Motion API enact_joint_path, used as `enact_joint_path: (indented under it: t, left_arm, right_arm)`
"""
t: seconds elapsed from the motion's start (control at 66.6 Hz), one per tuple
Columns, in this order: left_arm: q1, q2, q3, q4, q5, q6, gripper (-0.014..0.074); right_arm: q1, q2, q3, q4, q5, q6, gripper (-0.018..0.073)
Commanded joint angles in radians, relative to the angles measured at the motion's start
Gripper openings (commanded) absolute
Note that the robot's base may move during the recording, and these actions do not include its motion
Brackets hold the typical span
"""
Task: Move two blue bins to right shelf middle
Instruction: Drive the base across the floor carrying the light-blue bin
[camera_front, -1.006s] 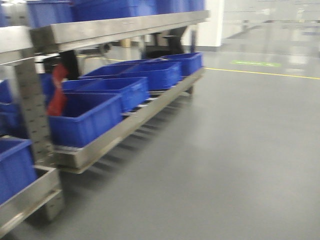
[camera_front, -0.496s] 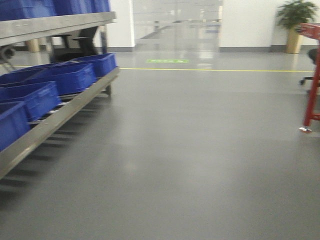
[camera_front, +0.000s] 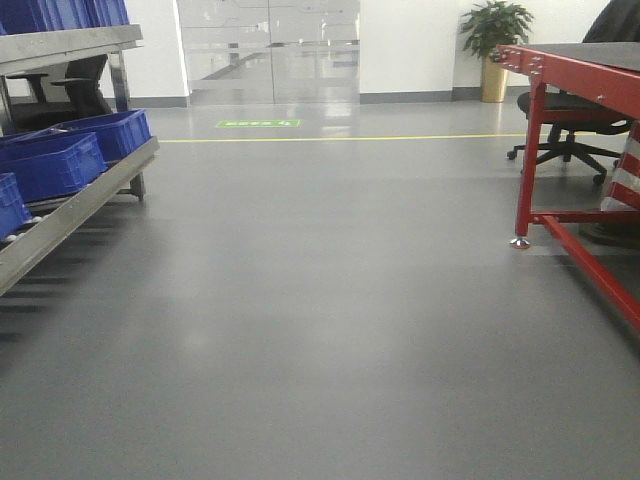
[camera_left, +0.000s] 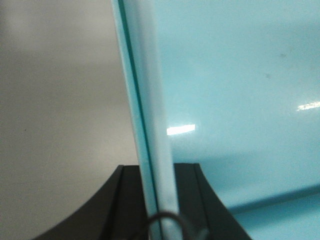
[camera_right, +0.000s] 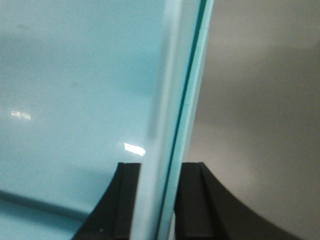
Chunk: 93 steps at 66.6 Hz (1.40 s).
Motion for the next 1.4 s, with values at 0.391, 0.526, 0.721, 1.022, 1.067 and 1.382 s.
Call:
enact_joint_path:
  t: [0.391,0.526,0.721,1.022,1.067,1.382]
  left_arm:
    - [-0.008,-0.022,-0.017,-0.032,-0.066,0.017,-0.0111]
    - [-0.008,-0.022,-0.017,-0.032,-0.066,0.017,-0.0111]
    - [-0.008,-0.022,-0.017,-0.032,-0.066,0.017,-0.0111]
    - [-0.008,-0.022,-0.017,-0.032,-0.066,0.017,-0.0111]
    - [-0.008,-0.022,-0.017,-0.032,-0.066,0.017,-0.0111]
    - [-0.008,-0.022,-0.017,-0.032,-0.068,0.017,-0.0111]
  right_arm:
    - [0.000,-0.009,-0.017,0.008,-0.086,-0.001,-0.0153]
    - [0.000,-0.009,-0.017,0.008,-0.086,-0.001,-0.0153]
    - [0.000,-0.009,-0.017,0.008,-0.086,-0.001,-0.0153]
    - [0.000,-0.009,-0.017,0.008,-0.086,-0.001,-0.0153]
    - [0.000,-0.009,-0.017,0.008,-0.086,-0.001,-0.0153]
    - [0.000,-0.009,-0.017,0.008,-0.086,-0.001,-0.0153]
